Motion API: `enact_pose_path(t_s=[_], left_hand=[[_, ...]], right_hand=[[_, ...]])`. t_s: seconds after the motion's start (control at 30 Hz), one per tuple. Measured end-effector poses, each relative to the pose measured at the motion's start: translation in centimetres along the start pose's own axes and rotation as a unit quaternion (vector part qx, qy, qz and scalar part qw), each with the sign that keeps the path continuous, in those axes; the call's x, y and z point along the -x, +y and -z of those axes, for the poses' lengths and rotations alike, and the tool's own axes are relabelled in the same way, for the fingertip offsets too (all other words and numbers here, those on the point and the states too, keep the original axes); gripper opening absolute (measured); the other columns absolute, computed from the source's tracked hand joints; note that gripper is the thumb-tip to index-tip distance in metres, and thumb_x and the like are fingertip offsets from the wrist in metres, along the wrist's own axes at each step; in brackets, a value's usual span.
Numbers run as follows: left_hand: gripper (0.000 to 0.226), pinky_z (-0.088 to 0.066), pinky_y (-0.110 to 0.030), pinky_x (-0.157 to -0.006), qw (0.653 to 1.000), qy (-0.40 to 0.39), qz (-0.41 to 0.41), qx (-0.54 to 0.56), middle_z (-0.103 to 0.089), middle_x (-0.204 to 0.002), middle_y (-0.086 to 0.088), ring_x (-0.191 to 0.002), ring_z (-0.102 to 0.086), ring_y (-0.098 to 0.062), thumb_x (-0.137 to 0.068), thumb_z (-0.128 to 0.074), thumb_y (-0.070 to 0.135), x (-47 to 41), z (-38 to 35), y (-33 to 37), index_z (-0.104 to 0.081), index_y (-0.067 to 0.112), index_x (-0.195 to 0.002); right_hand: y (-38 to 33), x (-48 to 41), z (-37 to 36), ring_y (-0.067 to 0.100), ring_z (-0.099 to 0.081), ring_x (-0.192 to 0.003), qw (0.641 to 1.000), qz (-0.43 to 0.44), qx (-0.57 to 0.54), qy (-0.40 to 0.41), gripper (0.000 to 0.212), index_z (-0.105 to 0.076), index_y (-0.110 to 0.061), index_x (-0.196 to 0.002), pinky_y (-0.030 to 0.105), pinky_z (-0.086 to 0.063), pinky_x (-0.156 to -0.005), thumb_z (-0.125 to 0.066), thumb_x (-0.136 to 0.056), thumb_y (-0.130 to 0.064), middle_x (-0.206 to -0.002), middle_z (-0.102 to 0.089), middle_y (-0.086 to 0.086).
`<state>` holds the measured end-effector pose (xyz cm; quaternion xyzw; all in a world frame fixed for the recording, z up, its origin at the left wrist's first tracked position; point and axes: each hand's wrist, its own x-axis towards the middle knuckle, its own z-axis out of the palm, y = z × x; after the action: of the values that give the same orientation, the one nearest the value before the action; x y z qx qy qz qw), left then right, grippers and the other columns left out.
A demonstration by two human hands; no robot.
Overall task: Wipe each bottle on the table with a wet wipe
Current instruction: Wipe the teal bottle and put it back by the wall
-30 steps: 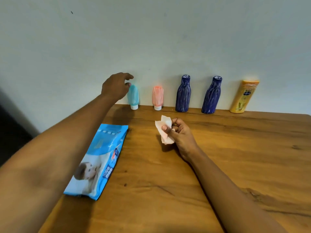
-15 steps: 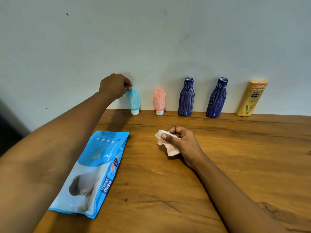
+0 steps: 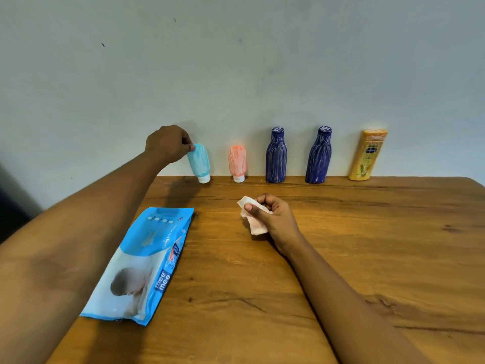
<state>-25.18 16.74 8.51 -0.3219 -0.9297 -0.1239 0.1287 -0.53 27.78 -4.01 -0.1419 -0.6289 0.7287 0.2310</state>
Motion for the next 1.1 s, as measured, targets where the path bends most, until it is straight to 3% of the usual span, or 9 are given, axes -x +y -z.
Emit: enact_pose_path(t_s=[0.1,0.2,0.4,0.57,0.7,0.8,0.87,0.97,1.1], left_hand=[[0.021,-0.041,-0.030,-0.067,0.996,-0.020,0.020,0.083,-0.067,-0.086,-0.004,-0.080,-0.055,-0.019,-0.084,-0.068,0.032,3.1,3.0,1.1,-0.072,0.015,-0.094],[0.010,-0.045,-0.020,-0.060,0.969,-0.137,0.007,0.204,-0.066,-0.072,0.000,-0.075,-0.057,-0.017,-0.079,-0.073,0.023,8.8,5.5,2.7,-0.074,0.013,-0.083],[0.005,-0.038,-0.026,-0.068,0.857,-0.492,-0.064,0.141,-0.064,-0.075,0.010,-0.075,-0.050,-0.009,-0.084,-0.068,0.027,19.6,4.1,7.9,-0.071,0.023,-0.085],[0.012,-0.036,-0.024,-0.067,0.795,-0.591,-0.101,0.088,-0.064,-0.083,0.007,-0.082,-0.049,-0.010,-0.084,-0.067,0.028,22.8,1.8,12.1,-0.070,0.022,-0.094],[0.016,-0.042,-0.024,-0.069,0.821,-0.550,-0.105,0.114,-0.066,-0.098,0.002,-0.090,-0.055,-0.012,-0.088,-0.062,0.029,23.8,1.5,13.6,-0.067,0.023,-0.102],[0.030,-0.044,-0.028,-0.080,0.922,-0.353,-0.102,0.124,-0.061,-0.118,0.002,-0.100,-0.053,-0.012,-0.091,-0.057,0.036,26.6,2.5,13.5,-0.060,0.025,-0.118],[0.042,-0.045,-0.030,-0.077,0.963,-0.227,-0.021,0.144,-0.060,-0.114,0.004,-0.097,-0.053,-0.012,-0.087,-0.057,0.050,31.0,3.3,12.7,-0.055,0.027,-0.123],[0.073,-0.046,-0.031,-0.079,0.971,-0.219,0.038,0.089,-0.059,-0.117,0.008,-0.105,-0.053,-0.014,-0.070,-0.056,0.075,39.1,3.4,12.2,-0.049,0.032,-0.128],[0.069,-0.047,-0.027,-0.077,0.984,-0.122,0.058,0.120,-0.062,-0.114,0.008,-0.101,-0.054,-0.011,-0.071,-0.064,0.065,42.4,1.6,13.0,-0.051,0.029,-0.128]], right_hand=[[-0.7,2.4,0.4,0.026,-0.064,-0.080,0.996,0.029,0.030,0.077,0.014,-0.064,-0.017,-0.084,0.043,-0.053,-0.070,-0.074,-0.078,-0.026,-0.086,-0.068,0.007],[-1.3,6.3,1.7,0.021,-0.064,-0.072,0.985,0.046,-0.001,0.165,0.012,-0.065,-0.016,-0.084,0.038,-0.054,-0.061,-0.071,-0.081,-0.025,-0.081,-0.069,0.005],[-1.9,14.1,3.6,0.027,-0.062,-0.070,0.975,0.055,-0.009,0.214,0.013,-0.062,-0.013,-0.086,0.045,-0.053,-0.061,-0.070,-0.083,-0.023,-0.084,-0.067,0.014],[-1.7,17.8,3.8,0.019,-0.060,-0.073,0.975,0.063,0.040,0.210,0.007,-0.061,-0.021,-0.082,0.039,-0.050,-0.064,-0.068,-0.085,-0.022,-0.081,-0.066,0.006],[-2.1,19.1,3.9,0.014,-0.061,-0.075,0.977,0.043,0.055,0.200,0.003,-0.062,-0.019,-0.088,0.031,-0.052,-0.061,-0.065,-0.087,-0.018,-0.084,-0.065,0.002],[-1.7,19.4,4.3,0.017,-0.064,-0.079,0.981,0.027,0.042,0.186,0.009,-0.064,-0.013,-0.094,0.030,-0.053,-0.063,-0.065,-0.087,-0.018,-0.091,-0.068,0.007],[-1.4,19.6,4.5,0.019,-0.065,-0.082,0.982,0.020,0.034,0.187,0.008,-0.064,-0.014,-0.094,0.033,-0.054,-0.069,-0.065,-0.087,-0.018,-0.092,-0.069,0.008],[-1.4,19.5,4.7,0.014,-0.062,-0.076,0.978,0.010,0.025,0.207,0.005,-0.063,-0.012,-0.092,0.026,-0.051,-0.065,-0.063,-0.088,-0.016,-0.086,-0.068,0.006],[-1.5,19.4,4.8,0.022,-0.062,-0.077,0.976,0.003,0.001,0.217,0.001,-0.059,-0.011,-0.089,0.030,-0.055,-0.061,-0.060,-0.090,-0.011,-0.085,-0.064,0.010]])
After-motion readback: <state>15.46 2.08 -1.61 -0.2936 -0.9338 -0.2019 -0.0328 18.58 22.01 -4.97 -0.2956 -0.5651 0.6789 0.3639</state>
